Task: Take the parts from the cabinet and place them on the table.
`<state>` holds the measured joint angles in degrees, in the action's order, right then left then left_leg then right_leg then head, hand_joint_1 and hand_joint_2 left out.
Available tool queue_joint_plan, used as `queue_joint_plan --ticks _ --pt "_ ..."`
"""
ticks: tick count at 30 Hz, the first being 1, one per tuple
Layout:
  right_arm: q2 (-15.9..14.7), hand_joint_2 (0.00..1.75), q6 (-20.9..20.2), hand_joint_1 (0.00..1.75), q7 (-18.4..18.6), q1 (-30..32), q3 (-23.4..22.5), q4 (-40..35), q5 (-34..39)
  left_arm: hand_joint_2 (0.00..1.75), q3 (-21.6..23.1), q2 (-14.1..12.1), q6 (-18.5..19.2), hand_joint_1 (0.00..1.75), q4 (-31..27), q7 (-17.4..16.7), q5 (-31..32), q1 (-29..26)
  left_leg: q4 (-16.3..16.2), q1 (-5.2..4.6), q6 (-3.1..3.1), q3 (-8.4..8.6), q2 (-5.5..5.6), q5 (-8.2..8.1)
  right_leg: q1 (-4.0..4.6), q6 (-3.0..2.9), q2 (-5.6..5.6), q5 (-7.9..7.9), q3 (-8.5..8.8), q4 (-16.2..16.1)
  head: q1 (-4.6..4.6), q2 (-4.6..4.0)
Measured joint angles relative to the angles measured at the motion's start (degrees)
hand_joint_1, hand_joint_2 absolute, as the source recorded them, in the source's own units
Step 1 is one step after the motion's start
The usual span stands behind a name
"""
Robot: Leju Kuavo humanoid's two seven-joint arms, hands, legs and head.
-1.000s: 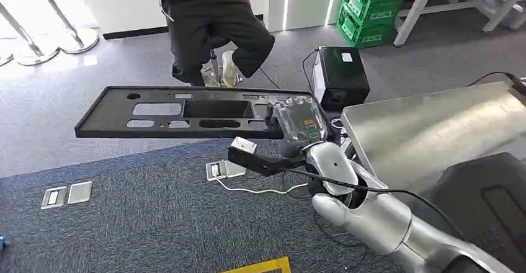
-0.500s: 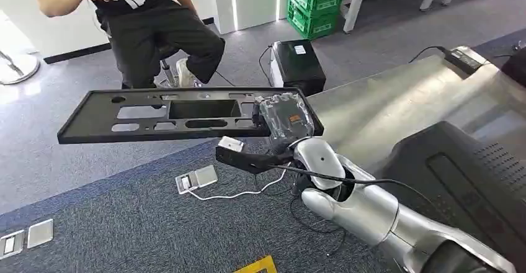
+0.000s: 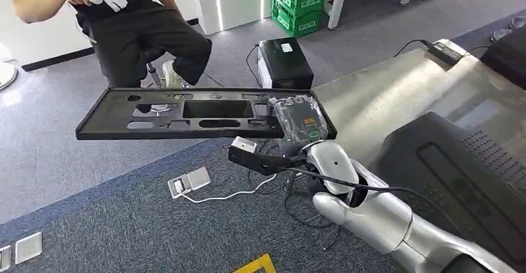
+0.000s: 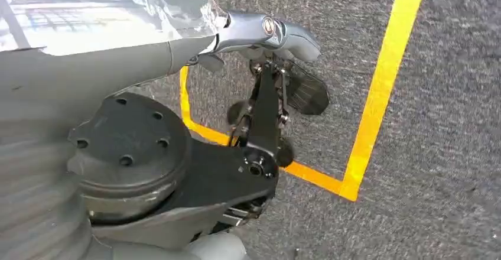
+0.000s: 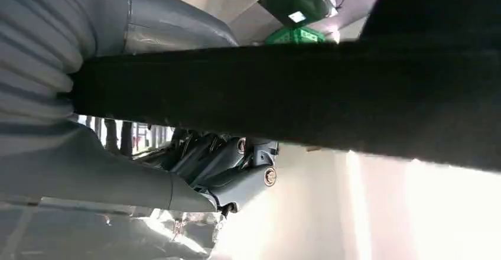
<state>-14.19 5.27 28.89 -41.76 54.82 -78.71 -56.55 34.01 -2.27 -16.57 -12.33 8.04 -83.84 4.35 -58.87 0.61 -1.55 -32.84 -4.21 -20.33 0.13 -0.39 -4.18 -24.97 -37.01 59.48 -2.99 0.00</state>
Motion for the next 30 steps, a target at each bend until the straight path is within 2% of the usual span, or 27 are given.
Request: queue_joint_plan --ticks 1,2,3,4,5,6,7,8,9,10,11,12,13,14,15,17,19,20,21,22,24,25,26,27,28,29,30 --pt "0.07 1.75 0.0 1.75 0.0 0.02 0.0 -0.04 0.05 1.75 0.07 0.0 0.15 0.0 0.0 -0.15 0.0 0.01 0.05 0.02 -0.23 0.13 -0.49 -0.1 -0.18 -0.73 0.84 0.16 -0.16 -0.05 0.37 0.0" --pt "0.02 1.75 0.0 1.75 0.0 0.05 0.0 -0.04 0.11 1.75 0.13 0.0 0.15 0.0 0.0 -0.24 0.0 0.0 0.12 -0.03 -0.53 0.32 -0.92 -0.24 -0.07 -1.0 1.36 0.02 -0.21 -0.02 0.83 0.0" --pt "-0.07 1.75 0.0 1.75 0.04 0.06 0.0 -0.04 0.15 1.75 0.24 0.0 0.17 0.0 0.0 -0.31 -0.02 0.03 0.32 0.21 -0.85 0.58 -1.51 -0.32 0.31 -1.37 2.11 -0.1 -0.27 -0.01 0.96 0.0" --pt "-0.11 1.75 0.0 1.75 0.04 0.03 0.0 -0.04 0.15 1.75 0.37 0.0 0.2 0.0 0.0 -0.33 -0.04 0.03 0.25 0.4 -1.36 0.89 -1.91 -0.64 0.04 -1.94 2.84 0.11 0.05 -0.44 0.92 0.0" --pt "-0.11 1.75 0.0 1.75 0.02 0.01 0.0 -0.07 0.13 1.75 0.42 -0.07 0.22 0.0 0.0 -0.33 -0.04 0.03 -0.87 0.67 -1.7 0.99 0.14 -1.44 -0.2 -2.19 3.19 0.23 0.41 -0.7 0.96 0.0" --pt "-0.11 1.75 0.0 1.75 0.04 -0.04 -0.02 -0.07 0.13 1.75 0.44 -0.07 0.28 0.0 0.0 -0.33 -0.07 0.02 -2.97 0.69 -1.71 0.1 2.27 -2.92 -0.25 -2.54 3.6 0.18 0.49 -0.73 1.4 0.0" --pt "-0.04 1.75 0.0 1.75 0.02 -0.02 0.0 -0.07 0.15 1.75 0.46 -0.07 0.31 0.0 0.0 -0.33 -0.09 -0.05 -7.4 0.73 -1.69 -2.03 3.2 -5.28 -0.19 -2.95 4.08 0.08 0.55 -0.72 1.93 0.0" --pt "0.0 1.75 0.0 1.75 -0.02 0.03 0.0 -0.07 0.18 1.75 0.5 -0.07 0.33 0.0 0.0 -0.33 -0.09 -0.1 -12.25 0.64 -1.72 -4.57 3.56 -7.46 -0.08 -3.04 4.74 0.03 0.56 -0.7 2.38 0.0" --pt "0.02 1.75 0.0 1.75 -0.02 0.04 0.0 -0.07 0.18 1.75 0.52 -0.07 0.31 0.0 0.0 -0.33 -0.09 -0.1 -16.54 0.53 -1.75 -6.92 3.68 -8.86 0.07 -3.13 5.42 -0.03 0.57 -0.66 2.62 0.0" --pt "0.0 1.75 0.0 1.75 -0.02 0.07 0.0 -0.04 0.18 1.75 0.52 -0.09 0.31 0.0 0.0 -0.33 -0.11 -0.18 -18.41 0.51 -1.68 -8.2 3.73 -8.69 0.19 -3.16 6.21 -0.05 0.65 -0.62 2.86 0.0" --pt "0.0 1.75 -0.02 1.75 -0.02 0.13 0.0 -0.04 0.18 1.75 0.52 -0.09 0.31 0.0 0.0 -0.33 -0.11 -0.29 -17.36 0.48 -1.5 -8.05 3.75 -7.16 0.25 -3.2 6.96 -0.09 0.79 -0.59 2.91 0.0" --pt "0.0 1.75 -0.02 1.75 -0.02 0.14 0.0 -0.04 0.18 1.75 0.52 -0.09 0.31 0.0 0.0 -0.33 -0.11 -0.36 -14.38 0.47 -1.28 -6.92 3.86 -4.82 0.26 -3.22 7.72 -0.13 0.92 -0.52 2.97 0.0" --pt "0.02 1.75 -0.04 1.75 -0.02 0.14 0.0 -0.07 0.18 1.75 0.52 -0.15 0.31 0.0 0.0 -0.33 -0.11 -0.39 -8.28 0.5 -0.99 -4.5 4.48 -1.1 0.25 -3.11 8.64 -0.25 1.15 -0.39 3.21 0.0" --pt "0.02 1.75 -0.04 1.75 -0.02 0.14 0.0 -0.07 0.18 1.75 0.52 -0.22 0.31 0.0 0.0 -0.33 -0.11 -0.39 -3.4 0.54 -0.77 -2.6 6.35 1.57 0.18 -2.99 9.22 -0.38 1.25 -0.3 3.39 0.0" --pt "0.02 1.75 -0.04 1.75 -0.02 0.11 0.0 -0.04 0.15 1.75 0.52 -0.31 0.31 0.0 0.11 -0.33 -0.13 -0.51 -1.67 0.64 -0.57 -1.93 8.48 1.13 0.43 -2.76 9.75 -0.46 1.03 -0.13 3.39 0.0" --pt "0.02 1.75 -0.04 1.75 -0.02 0.17 0.0 -0.07 0.22 1.75 0.63 -0.35 0.31 0.0 0.11 -0.33 -0.11 -0.4 -0.67 0.29 -0.43 -1.81 7.46 1.15 -0.14 -2.12 10.85 -0.34 0.63 -0.03 3.15 0.0" --pt "-0.02 1.75 -0.04 1.75 -0.02 0.16 0.0 -0.07 0.2 1.75 0.66 -0.35 0.31 0.0 0.11 -0.33 -0.11 -0.16 -0.37 0.22 0.14 -1.51 6.46 1.25 -0.36 -1.32 11.84 -0.22 0.58 -0.27 3.37 0.0" --pt "-0.18 1.75 -0.04 1.75 -0.02 0.22 -0.02 -0.04 0.2 1.75 0.68 -0.33 0.31 0.0 0.09 -0.33 -0.13 -0.05 0.49 0.76 0.61 -1.07 5.53 1.62 -0.33 -1.15 11.14 -0.63 0.51 0.32 3.23 0.0" --pt "-0.22 1.75 -0.04 1.75 -0.07 0.12 -0.02 -0.04 0.2 1.75 0.68 -0.37 0.35 0.0 0.09 -0.33 -0.13 -0.05 0.93 0.59 0.93 -0.83 5.27 1.77 0.13 -0.89 8.03 -1.87 -0.26 2.09 2.71 0.0" --pt "-0.22 1.75 -0.04 1.75 0.0 0.01 -0.02 -0.07 0.18 1.75 0.7 -0.39 0.42 0.0 0.09 -0.33 -0.11 -0.06 1.0 0.44 1.25 -0.81 4.58 1.85 0.06 -0.67 6.03 -4.2 -2.33 6.1 2.08 0.0" --pt "-0.22 1.75 -0.07 1.75 0.07 0.16 -0.02 -0.05 0.24 1.75 0.7 -0.48 0.59 0.0 0.09 -0.33 -0.05 -0.18 0.98 0.28 1.36 -0.85 3.4 1.75 -0.29 -0.29 4.88 -7.57 -6.61 14.61 1.73 0.0" --pt "-0.22 1.75 -0.07 1.75 0.09 0.17 -0.02 -0.04 0.22 1.75 0.74 -0.48 0.66 0.0 0.09 -0.33 -0.04 -0.22 0.94 0.24 1.36 -0.85 2.78 1.69 -0.55 -0.17 4.76 -7.98 -8.01 17.15 1.53 0.0" --pt "-0.24 1.75 -0.04 1.75 0.17 0.18 -0.02 -0.04 0.24 1.75 0.81 -0.48 0.76 0.0 0.09 -0.33 -0.02 -0.22 0.88 0.24 1.26 -0.83 2.21 1.59 -0.75 -0.08 4.66 -7.37 -8.1 17.09 1.31 0.0" --pt "-0.28 1.75 -0.04 1.75 0.31 0.18 -0.02 -0.04 0.24 1.75 0.83 -0.48 0.83 0.0 0.09 -0.33 0.0 -0.22 0.8 0.27 1.17 -0.76 1.56 1.42 -0.88 0.02 4.49 -5.28 -6.84 14.23 1.07 0.0" --pt "-0.31 1.75 -0.04 1.75 0.44 0.16 -0.02 -0.04 0.24 1.75 0.87 -0.48 0.9 0.0 0.09 -0.33 0.0 -0.2 0.66 0.33 0.96 -0.64 1.07 1.24 -0.94 0.05 4.01 -2.78 -4.54 9.68 0.74 0.0" --pt "-0.31 1.75 -0.04 1.75 0.44 0.14 -0.02 -0.04 0.24 1.75 0.92 -0.48 0.96 0.0 0.09 -0.33 0.02 -0.19 0.46 0.39 0.63 -0.45 0.48 0.93 -0.91 -0.06 2.71 -0.22 -1.43 3.69 0.39 0.0" --pt "-0.31 1.75 -0.04 1.75 0.44 0.13 -0.02 -0.04 0.24 1.75 0.92 -0.52 0.98 0.0 0.09 -0.33 0.04 -0.19 0.34 0.21 0.27 -0.37 0.16 0.66 -0.56 -0.17 -0.04 -0.25 0.06 0.29 0.04 0.0"
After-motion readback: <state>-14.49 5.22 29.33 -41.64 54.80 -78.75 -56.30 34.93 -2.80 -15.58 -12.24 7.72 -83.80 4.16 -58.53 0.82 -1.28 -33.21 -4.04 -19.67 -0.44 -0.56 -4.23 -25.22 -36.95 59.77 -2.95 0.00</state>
